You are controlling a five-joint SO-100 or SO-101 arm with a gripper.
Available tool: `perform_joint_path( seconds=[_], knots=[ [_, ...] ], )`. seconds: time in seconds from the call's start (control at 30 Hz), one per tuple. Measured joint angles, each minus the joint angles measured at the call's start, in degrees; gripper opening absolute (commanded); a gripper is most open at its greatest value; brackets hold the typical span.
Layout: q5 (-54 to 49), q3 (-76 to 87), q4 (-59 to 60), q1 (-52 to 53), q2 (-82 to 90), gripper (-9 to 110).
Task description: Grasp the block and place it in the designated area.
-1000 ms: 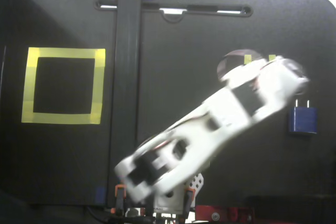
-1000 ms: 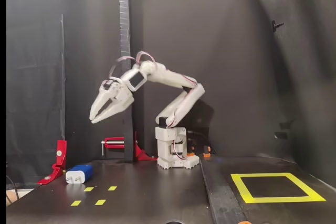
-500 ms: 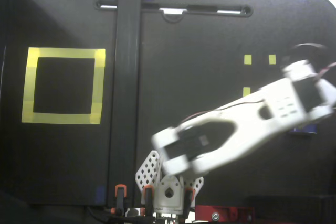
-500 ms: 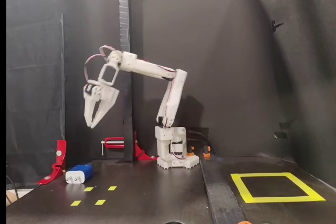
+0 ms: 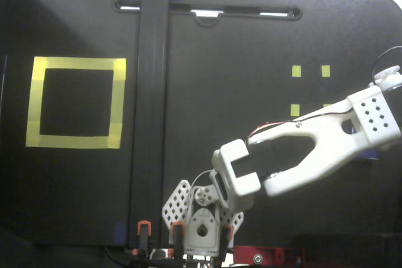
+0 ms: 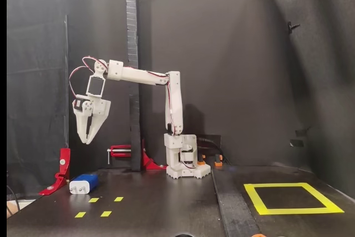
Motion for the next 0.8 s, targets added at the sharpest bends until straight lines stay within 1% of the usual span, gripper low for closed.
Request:
perform_joint_path(
  seconds=[0.1, 0.2, 0.63, 0.8],
  knots=[
    [-3.69, 0.00, -0.18, -0.35, -0.70, 0],
    [-13.18, 0.00, -0.18, -0.44, -1.14, 0],
    [-81.74, 0.00, 1.41, -1.23, -2.02, 0],
    [-102.92, 0.00, 1.41, -1.41, -2.29, 0]
  ],
)
